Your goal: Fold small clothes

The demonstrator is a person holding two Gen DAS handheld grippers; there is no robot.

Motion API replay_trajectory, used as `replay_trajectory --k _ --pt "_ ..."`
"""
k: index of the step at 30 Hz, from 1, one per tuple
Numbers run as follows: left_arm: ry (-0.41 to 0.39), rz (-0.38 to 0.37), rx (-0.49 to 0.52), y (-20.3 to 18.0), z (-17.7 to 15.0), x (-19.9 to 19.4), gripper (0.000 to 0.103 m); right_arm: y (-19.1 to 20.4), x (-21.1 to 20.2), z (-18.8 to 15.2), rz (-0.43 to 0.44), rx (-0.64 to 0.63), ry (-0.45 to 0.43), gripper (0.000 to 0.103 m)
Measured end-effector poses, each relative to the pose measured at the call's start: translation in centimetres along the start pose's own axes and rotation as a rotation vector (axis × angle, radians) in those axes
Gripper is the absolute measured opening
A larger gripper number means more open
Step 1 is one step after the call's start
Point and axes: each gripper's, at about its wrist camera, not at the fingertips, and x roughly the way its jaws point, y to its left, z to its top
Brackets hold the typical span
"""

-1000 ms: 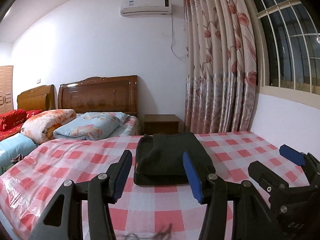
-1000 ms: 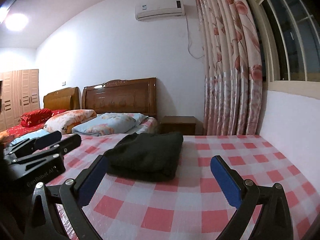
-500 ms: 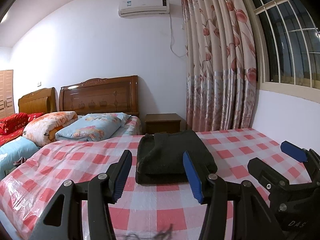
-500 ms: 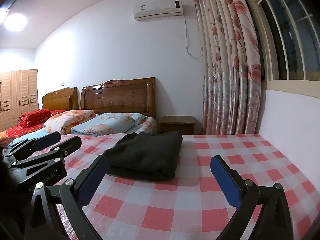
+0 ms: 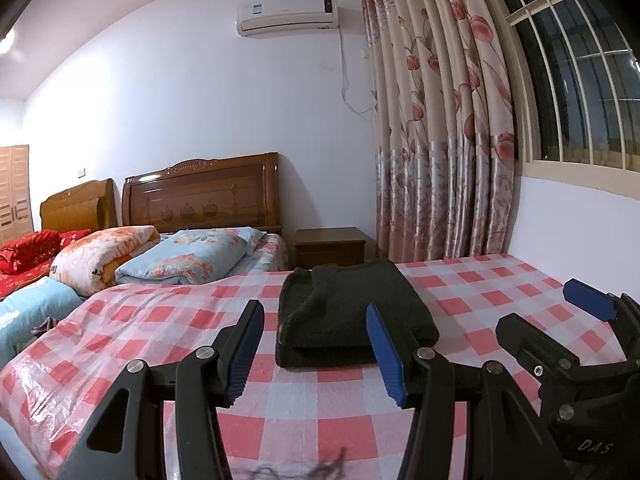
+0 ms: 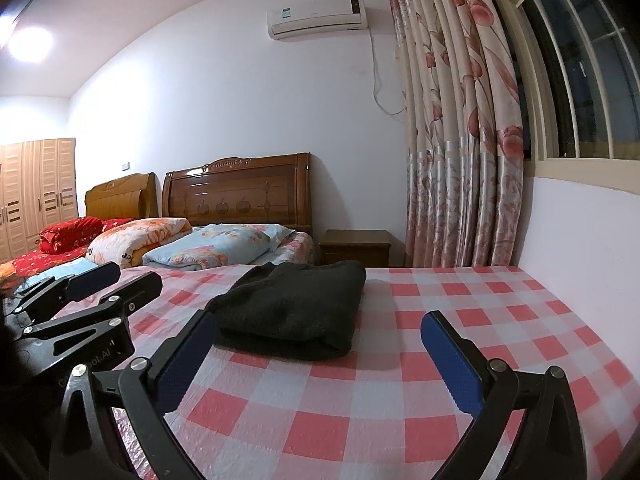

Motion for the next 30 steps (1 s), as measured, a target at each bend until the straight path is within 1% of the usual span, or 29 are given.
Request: replay_trajectory --k 4,9,16,26,30 --pt "-0.007 0.013 0.003 0.3 0.1 -0.1 0.054 0.0 0.0 -0.2 0.002 -0.002 0.004 0.103" --pt "-0.01 0.007 0.009 0.4 0.1 -0.1 0.054 0.2 0.3 -0.4 0.011 -0.014 0.011 0.103" --pt "0.017 -0.025 0.009 1.0 -0.1 1.4 0.054 0.2 1.5 -0.7 0.022 -0.022 0.034 0.103" --pt "0.088 -0.073 0.03 0.4 0.7 5.6 0.054 -0.5 5.1 -0.5 0.019 -0.031 0.108 0.103" --pt "0.081 -0.055 0.041 0.4 0.8 7.2 0.054 -1.0 6.7 -0.3 0.012 -0.045 0.129 0.103"
